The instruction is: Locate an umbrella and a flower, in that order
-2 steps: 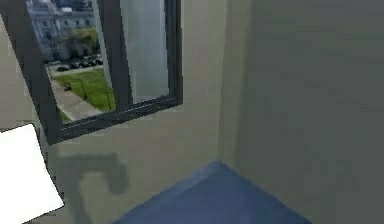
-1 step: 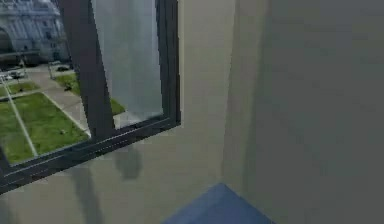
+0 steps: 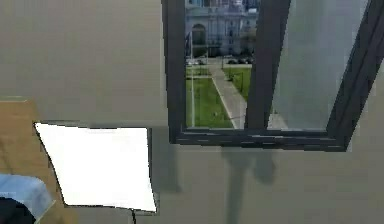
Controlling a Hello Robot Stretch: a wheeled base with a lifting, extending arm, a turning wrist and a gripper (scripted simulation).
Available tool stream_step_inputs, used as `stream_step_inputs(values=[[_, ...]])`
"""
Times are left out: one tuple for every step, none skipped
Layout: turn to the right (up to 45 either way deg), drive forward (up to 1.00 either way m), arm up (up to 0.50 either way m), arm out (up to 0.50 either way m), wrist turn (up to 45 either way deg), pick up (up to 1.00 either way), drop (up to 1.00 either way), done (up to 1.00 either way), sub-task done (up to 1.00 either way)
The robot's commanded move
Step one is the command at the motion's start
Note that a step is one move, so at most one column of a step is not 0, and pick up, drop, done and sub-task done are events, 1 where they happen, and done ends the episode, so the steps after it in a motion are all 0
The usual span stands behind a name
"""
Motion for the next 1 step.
stream_step_inputs(values=[[-21.0,0.0,0.0,0.0,0.0,0.0,0.0,0.0,0.0]])
